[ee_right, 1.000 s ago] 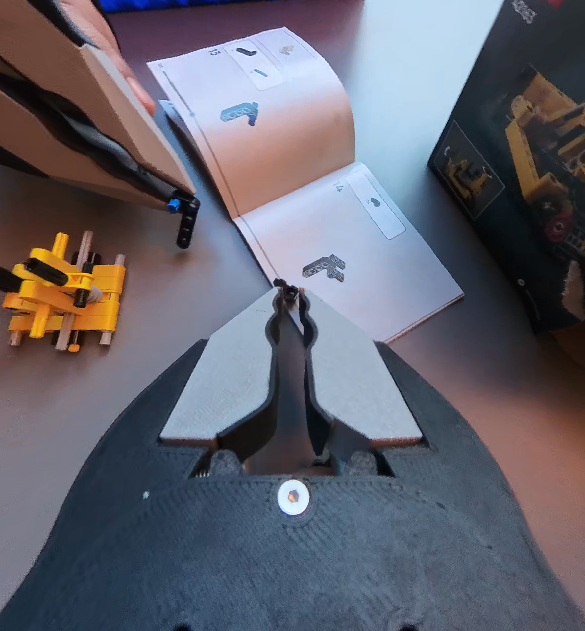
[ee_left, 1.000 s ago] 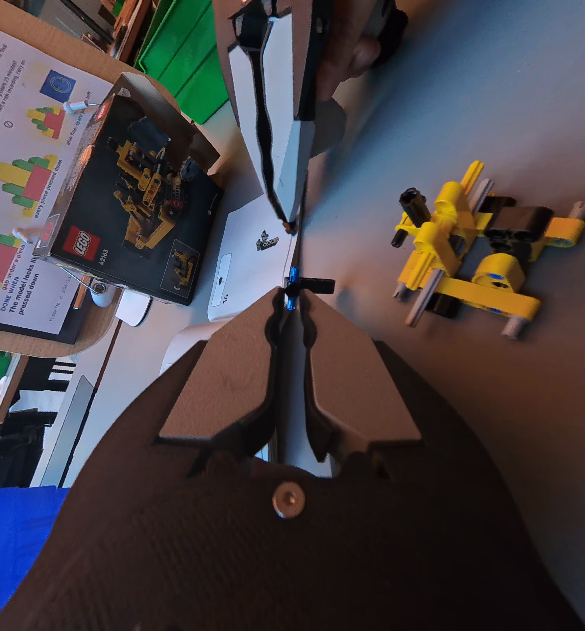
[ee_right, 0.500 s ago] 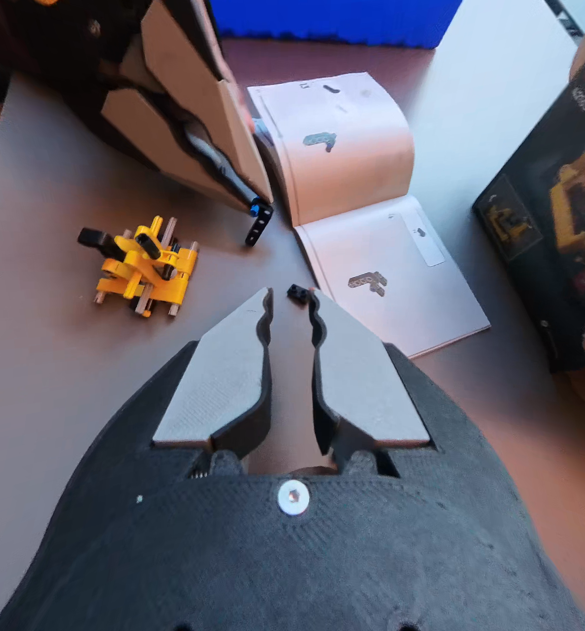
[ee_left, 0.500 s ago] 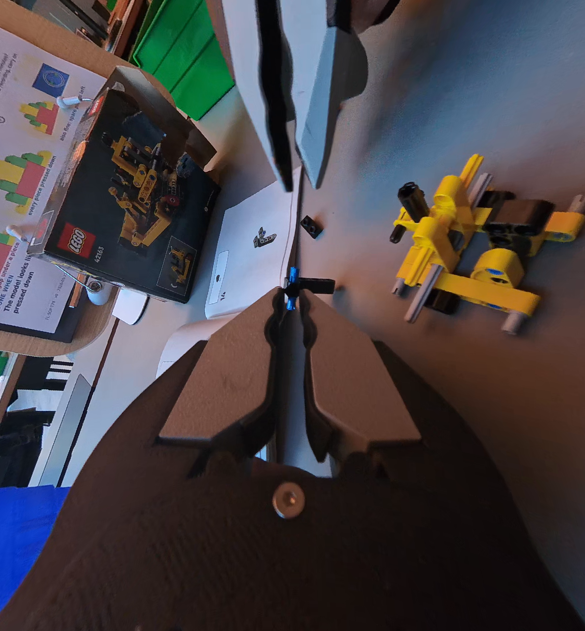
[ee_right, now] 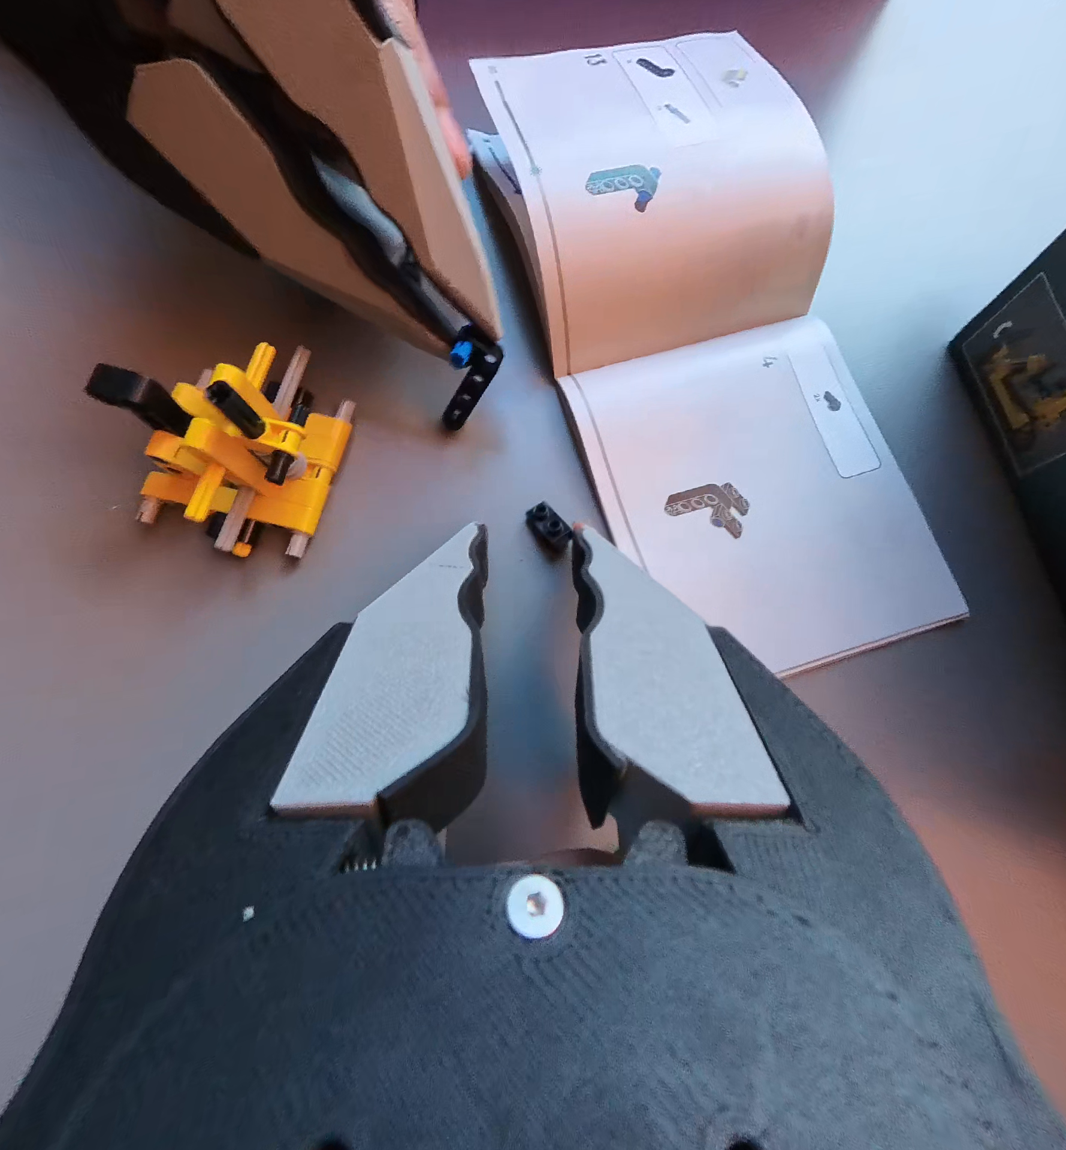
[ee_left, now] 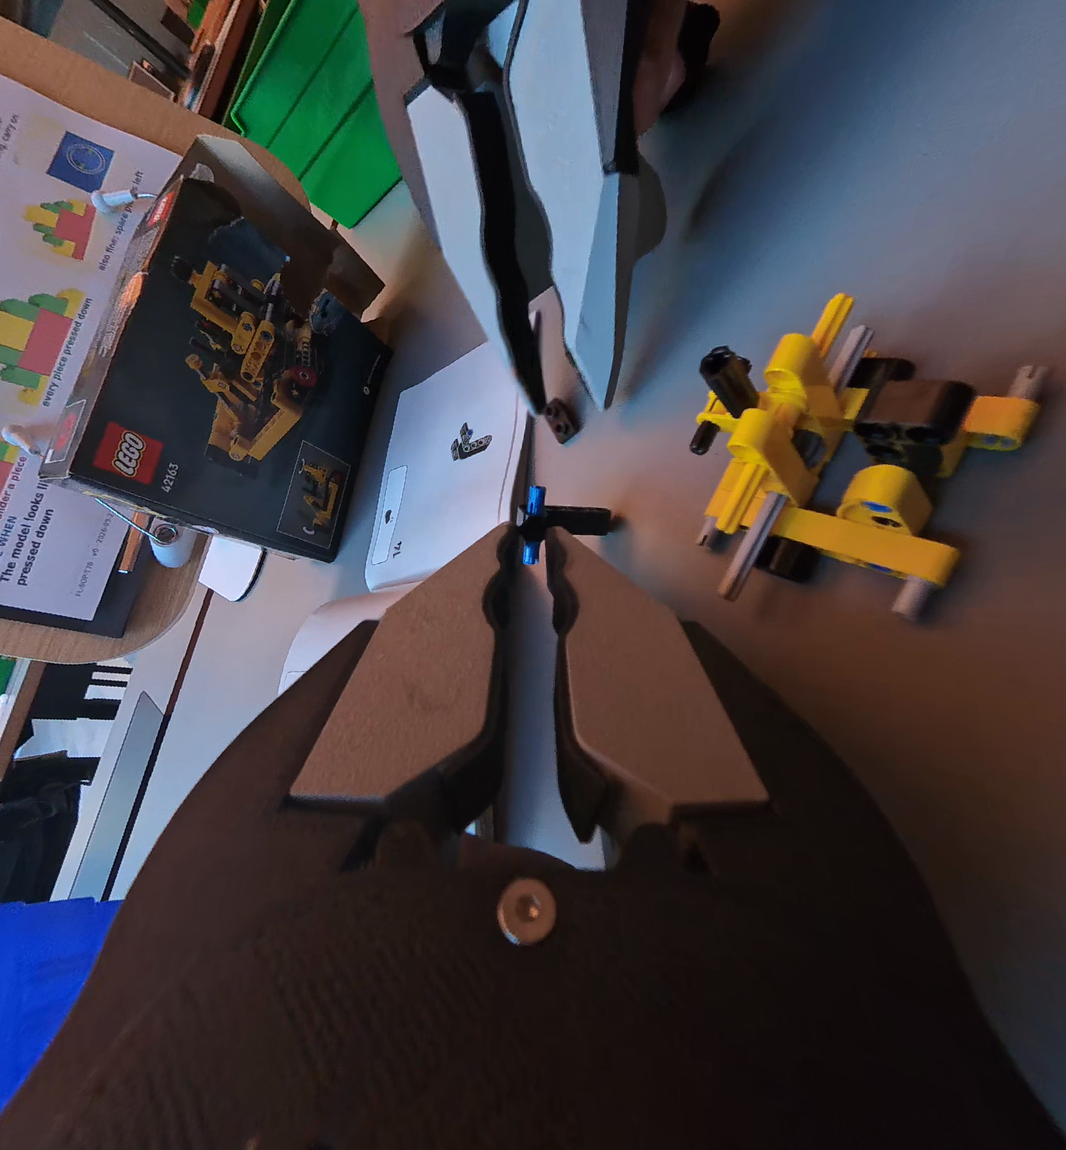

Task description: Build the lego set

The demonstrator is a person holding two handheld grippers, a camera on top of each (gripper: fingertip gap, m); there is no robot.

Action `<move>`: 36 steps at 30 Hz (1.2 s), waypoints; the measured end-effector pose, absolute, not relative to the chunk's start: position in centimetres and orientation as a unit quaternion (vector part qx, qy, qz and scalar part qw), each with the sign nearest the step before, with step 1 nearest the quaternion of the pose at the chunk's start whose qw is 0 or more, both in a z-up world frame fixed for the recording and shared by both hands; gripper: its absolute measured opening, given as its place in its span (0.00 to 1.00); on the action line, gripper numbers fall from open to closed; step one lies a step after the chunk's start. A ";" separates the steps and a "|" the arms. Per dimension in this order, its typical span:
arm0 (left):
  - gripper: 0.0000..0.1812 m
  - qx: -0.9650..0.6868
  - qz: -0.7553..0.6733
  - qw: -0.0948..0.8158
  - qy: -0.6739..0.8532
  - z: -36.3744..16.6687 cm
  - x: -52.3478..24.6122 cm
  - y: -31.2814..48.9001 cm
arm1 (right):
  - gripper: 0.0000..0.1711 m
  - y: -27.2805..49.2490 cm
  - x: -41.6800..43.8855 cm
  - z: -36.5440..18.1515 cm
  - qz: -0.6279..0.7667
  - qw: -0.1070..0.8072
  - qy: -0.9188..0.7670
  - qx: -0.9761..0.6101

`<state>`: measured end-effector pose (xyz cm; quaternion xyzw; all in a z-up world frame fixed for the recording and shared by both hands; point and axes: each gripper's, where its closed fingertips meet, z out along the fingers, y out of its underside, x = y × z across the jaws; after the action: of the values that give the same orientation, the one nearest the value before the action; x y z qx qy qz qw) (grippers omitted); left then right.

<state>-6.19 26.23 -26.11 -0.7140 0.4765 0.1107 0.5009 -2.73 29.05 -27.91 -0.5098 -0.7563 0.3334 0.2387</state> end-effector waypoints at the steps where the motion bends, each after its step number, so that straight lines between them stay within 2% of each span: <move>1: 0.03 -0.715 0.112 0.501 0.475 -26.1 -6.3 26.3 | 0.13 28.8 -2.4 -27.9 0.338 0.230 -0.759 -0.507; 9: 0.03 -0.714 0.120 0.500 0.475 -26.1 -6.6 26.4 | 0.13 29.0 -2.0 -27.3 0.348 0.233 -0.750 -0.512; 16: 0.03 -0.713 0.122 0.501 0.475 -26.0 -6.7 26.3 | 0.09 26.9 -1.4 -27.9 0.357 0.196 -0.777 -0.480; 24: 0.03 -0.708 0.128 0.502 0.479 -26.0 -6.7 26.3 | 0.09 28.0 -1.8 -27.3 0.359 0.220 -0.756 -0.500; 36: 0.03 -0.642 0.254 0.508 0.516 -25.2 -7.5 27.1 | 0.11 28.0 -2.4 -28.0 0.348 0.207 -0.739 -0.539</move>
<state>-7.53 27.05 -25.19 -0.6415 0.5156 0.2543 0.5079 -2.39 28.00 -27.95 -0.5389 -0.7388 0.3480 0.2066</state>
